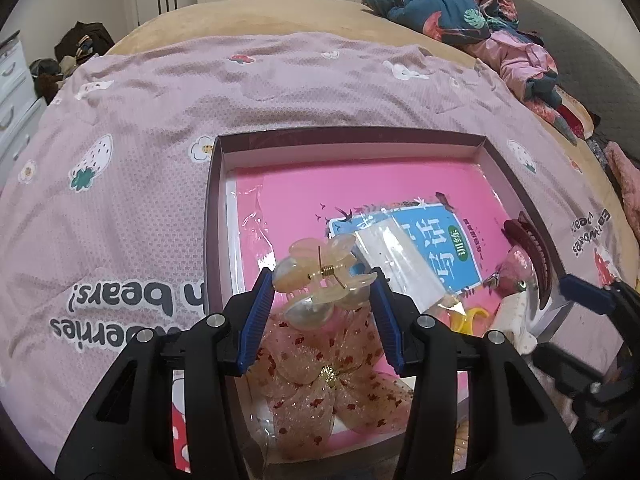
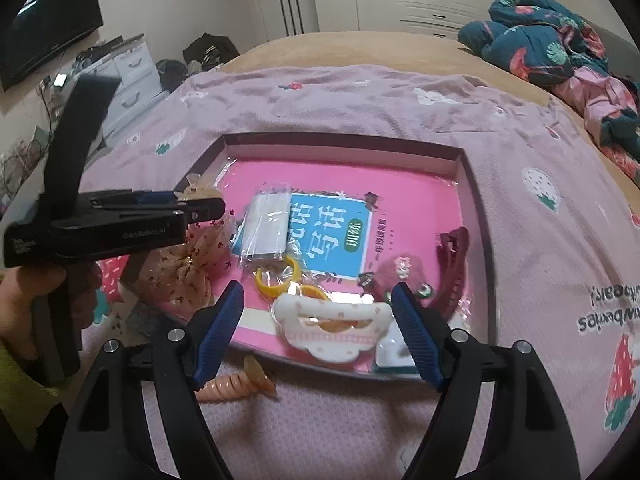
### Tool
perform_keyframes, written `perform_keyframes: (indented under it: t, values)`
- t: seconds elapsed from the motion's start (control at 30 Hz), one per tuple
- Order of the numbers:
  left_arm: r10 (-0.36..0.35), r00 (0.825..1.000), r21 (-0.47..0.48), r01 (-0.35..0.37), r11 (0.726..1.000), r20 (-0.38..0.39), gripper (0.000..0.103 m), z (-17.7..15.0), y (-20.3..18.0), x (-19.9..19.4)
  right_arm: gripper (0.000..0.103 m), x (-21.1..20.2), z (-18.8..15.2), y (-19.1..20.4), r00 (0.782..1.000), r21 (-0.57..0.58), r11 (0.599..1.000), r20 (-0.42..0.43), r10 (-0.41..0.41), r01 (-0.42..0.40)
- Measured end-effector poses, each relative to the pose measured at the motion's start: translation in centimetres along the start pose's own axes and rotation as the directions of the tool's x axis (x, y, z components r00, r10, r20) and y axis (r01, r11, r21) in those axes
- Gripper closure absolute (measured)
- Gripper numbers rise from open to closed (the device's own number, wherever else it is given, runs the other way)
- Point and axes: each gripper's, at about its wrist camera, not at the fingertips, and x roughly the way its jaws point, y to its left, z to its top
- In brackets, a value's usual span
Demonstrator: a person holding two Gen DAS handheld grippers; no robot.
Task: Organize jewelry
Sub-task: 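Carry the pearl clip and cloud clip into the box and release both, then withdraw both tools from the box back over the bed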
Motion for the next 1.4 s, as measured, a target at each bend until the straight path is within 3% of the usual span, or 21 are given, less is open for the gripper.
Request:
perform_keyframes:
  t: [0.07,0.3,0.53,0.73,0.9,1.17,1.4]
  values:
    - [0.000,1.000,0.000,0.000,1.000,0.009,0.046,-0.1,-0.1,-0.5,0.020,-1.1,-0.2,-0.4,1.000,0.020,1.000,0.017,-0.002,0.002]
    - [0.010,0.995,0.010,-0.011,1.000,0.099,0.031,-0.4,-0.5,-4.8,0.012,-5.7,-0.7,-0.3,0.994,0.015,1.000,0.106,-0.014,0.012]
    - [0.031,0.979,-0.044,-0.022,0.999,0.204,0.011,-1.6,0.5,-10.7,0.007,-9.3,-1.2,1.4,0.983,-0.032,0.999,0.182,0.020,-0.014]
    - [0.066,0.968,-0.085,-0.047,0.995,0.244,0.009,-3.4,1.5,-14.2,0.006,-10.9,-1.7,2.8,0.980,-0.064,0.998,0.198,0.037,-0.025]
    - [0.107,0.966,-0.093,-0.088,0.992,0.233,0.009,-5.4,2.4,-15.5,0.005,-10.5,-3.0,3.9,0.984,-0.085,0.995,0.170,0.059,-0.045]
    - [0.150,0.974,-0.106,-0.134,0.985,0.169,0.009,-8.7,3.8,-15.1,0.005,-7.3,-5.7,5.7,0.994,-0.126,0.990,0.080,0.071,-0.060]
    - [0.133,0.987,-0.086,-0.125,0.988,0.094,0.009,-11.2,4.0,-13.5,0.005,-3.3,-7.5,6.1,0.999,-0.160,0.986,0.002,0.046,-0.045]
